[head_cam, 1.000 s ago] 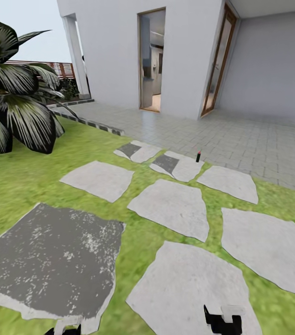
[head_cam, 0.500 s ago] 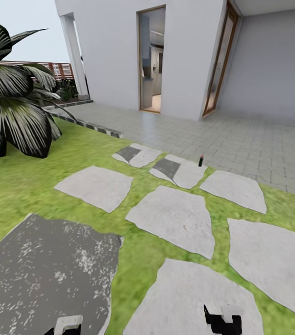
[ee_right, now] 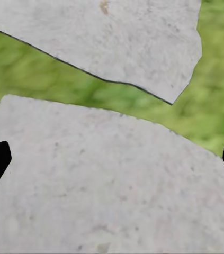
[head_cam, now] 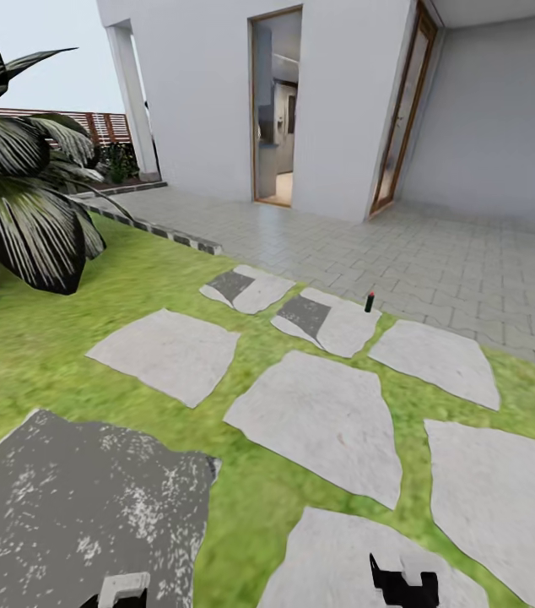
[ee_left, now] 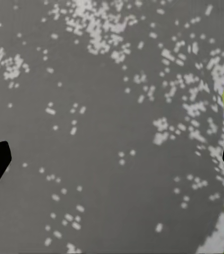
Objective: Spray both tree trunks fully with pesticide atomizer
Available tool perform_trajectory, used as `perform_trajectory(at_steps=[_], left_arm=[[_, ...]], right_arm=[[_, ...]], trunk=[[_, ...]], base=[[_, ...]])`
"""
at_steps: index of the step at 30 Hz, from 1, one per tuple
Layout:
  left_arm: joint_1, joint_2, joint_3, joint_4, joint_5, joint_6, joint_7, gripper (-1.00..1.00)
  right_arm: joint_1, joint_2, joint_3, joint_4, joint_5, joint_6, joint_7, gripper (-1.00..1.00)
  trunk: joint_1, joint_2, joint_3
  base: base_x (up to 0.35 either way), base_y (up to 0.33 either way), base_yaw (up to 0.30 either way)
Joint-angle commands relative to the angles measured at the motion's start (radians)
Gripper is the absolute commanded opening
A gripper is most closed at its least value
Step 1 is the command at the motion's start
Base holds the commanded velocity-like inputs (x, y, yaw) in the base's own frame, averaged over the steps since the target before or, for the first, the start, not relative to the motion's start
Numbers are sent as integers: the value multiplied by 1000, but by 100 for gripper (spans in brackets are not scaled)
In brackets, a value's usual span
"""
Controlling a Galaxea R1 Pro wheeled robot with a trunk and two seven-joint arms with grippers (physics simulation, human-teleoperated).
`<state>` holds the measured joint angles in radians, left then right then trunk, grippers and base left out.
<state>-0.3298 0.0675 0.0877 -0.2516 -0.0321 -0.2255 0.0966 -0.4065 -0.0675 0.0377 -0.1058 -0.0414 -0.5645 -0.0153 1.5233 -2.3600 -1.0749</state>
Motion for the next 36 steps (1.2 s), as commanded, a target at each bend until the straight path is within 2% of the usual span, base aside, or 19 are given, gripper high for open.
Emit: perform_trajectory(at_steps=[1, 23, 36], left_arm=[[0, 0, 0, 0, 0, 0, 0, 100], [0, 0, 0, 0, -2, 0, 0, 100], [0, 0, 0, 0, -3, 0, 0, 100]], right_arm=[[0, 0, 0, 0, 0, 0, 0, 100], [0, 0, -1, 0, 0, 0, 0, 100], [0, 0, -1, 0, 0, 0, 1, 100]], trunk=[[0, 0, 0], [0, 0, 0], [0, 0, 0]], base=[[340, 0, -20], [340, -31, -266], [338, -88, -29]])
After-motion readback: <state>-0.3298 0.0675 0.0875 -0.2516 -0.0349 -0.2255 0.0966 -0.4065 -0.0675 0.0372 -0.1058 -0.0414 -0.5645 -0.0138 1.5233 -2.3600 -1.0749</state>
